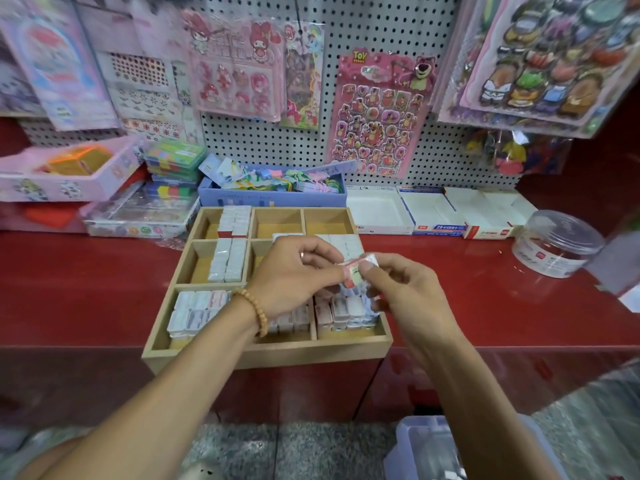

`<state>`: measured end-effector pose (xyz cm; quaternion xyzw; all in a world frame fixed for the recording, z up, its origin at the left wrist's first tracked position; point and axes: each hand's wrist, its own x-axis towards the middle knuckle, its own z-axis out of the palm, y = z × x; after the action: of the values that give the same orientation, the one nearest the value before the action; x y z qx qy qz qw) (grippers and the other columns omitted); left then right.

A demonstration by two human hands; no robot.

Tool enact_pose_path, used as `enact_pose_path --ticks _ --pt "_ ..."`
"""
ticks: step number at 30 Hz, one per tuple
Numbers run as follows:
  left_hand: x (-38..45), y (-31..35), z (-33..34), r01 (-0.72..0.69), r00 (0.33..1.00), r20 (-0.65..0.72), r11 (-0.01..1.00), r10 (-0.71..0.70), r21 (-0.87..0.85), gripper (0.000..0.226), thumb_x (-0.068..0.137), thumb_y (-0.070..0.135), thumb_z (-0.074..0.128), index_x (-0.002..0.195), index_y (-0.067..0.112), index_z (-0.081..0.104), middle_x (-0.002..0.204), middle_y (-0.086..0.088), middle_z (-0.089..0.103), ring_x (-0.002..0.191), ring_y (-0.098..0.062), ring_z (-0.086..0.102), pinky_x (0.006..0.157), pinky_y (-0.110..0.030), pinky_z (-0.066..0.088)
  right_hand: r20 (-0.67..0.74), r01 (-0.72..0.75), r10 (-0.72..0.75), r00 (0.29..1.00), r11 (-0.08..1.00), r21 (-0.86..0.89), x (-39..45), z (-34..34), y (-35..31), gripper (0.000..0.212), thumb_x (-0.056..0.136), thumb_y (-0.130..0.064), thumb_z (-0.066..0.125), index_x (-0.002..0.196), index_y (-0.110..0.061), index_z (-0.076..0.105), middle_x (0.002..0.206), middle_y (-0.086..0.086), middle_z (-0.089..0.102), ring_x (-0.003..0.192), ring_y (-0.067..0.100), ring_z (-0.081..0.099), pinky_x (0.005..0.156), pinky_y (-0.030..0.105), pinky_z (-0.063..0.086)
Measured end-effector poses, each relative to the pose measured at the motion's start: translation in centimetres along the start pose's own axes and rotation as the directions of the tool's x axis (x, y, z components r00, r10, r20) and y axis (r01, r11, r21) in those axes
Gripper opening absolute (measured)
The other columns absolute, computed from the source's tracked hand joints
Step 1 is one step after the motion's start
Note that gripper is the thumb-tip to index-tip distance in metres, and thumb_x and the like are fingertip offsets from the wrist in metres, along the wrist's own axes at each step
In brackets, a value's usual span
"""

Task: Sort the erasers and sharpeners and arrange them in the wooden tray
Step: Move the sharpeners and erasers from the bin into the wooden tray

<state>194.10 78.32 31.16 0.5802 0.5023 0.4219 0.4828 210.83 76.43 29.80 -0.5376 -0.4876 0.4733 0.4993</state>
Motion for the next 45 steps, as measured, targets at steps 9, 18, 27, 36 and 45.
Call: enact_pose_path --ticks 9,18,27,36,45 --pt "0.6 0.0 -8.2 -0.053 0.998 -0.026 0.991 0.057 0.125 0.028 0.082 -0.007 0.07 0.097 0.017 0.07 0.082 -0.006 0.062 0.074 -0.011 0.06 0.071 -0.017 0.054 0.09 0.014 -0.015 0.996 1.0 0.009 2.0 5.4 -1.0 0.017 0.089 -0.017 0.073 0.093 0.0 0.071 0.07 0.006 0.066 0.053 0.01 0.054 0.052 0.023 0.047" --pt "5.7 -2.2 -16.5 0.044 0.961 -0.228 0.724 0.158 0.689 0.014 0.082 0.006 0.072 0.088 0.017 0.066 0.08 0.005 0.061 0.068 -0.005 0.055 0.062 -0.011 0.042 0.107 0.036 -0.035 0.994 0.999 -0.011 5.4 9.7 -2.1 0.02 0.089 -0.018 0.074 0.097 0.0 0.069 0.07 0.002 0.063 0.05 0.005 0.054 0.054 0.02 0.05" --pt "9.6 -4.1 -15.7 0.018 0.995 -0.07 0.535 0.077 0.844 0.012 0.082 0.011 0.074 0.09 0.019 0.07 0.08 0.009 0.058 0.077 -0.007 0.055 0.074 -0.021 0.042 0.098 0.03 -0.025 0.995 0.998 -0.049 6.3 10.2 -1.6 0.022 0.089 -0.017 0.073 0.1 0.001 0.069 0.069 0.0 0.063 0.05 0.005 0.054 0.055 0.021 0.05" --pt "10.2 -5.2 -17.1 0.038 0.997 -0.077 0.694 0.025 0.719 0.007 0.082 0.009 0.075 0.088 0.012 0.077 0.078 0.006 0.069 0.069 0.003 0.056 0.071 -0.014 0.047 0.099 0.03 -0.019 0.995 0.994 -0.102 6.4 10.2 -1.1 0.023 0.089 -0.018 0.073 0.101 0.002 0.07 0.076 0.008 0.065 0.049 0.004 0.053 0.052 0.019 0.049" --pt "10.4 -5.7 -17.3 -0.001 1.0 -0.002 0.659 0.004 0.752 0.007 0.084 0.012 0.074 0.09 0.011 0.072 0.074 0.008 0.063 0.067 0.0 0.056 0.067 -0.015 0.045 0.105 0.027 -0.015 0.994 0.994 -0.109 6.6 10.4 -0.6 0.021 0.089 -0.017 0.073 0.099 0.001 0.069 0.056 -0.007 0.061 0.048 0.005 0.053 0.049 0.019 0.048"
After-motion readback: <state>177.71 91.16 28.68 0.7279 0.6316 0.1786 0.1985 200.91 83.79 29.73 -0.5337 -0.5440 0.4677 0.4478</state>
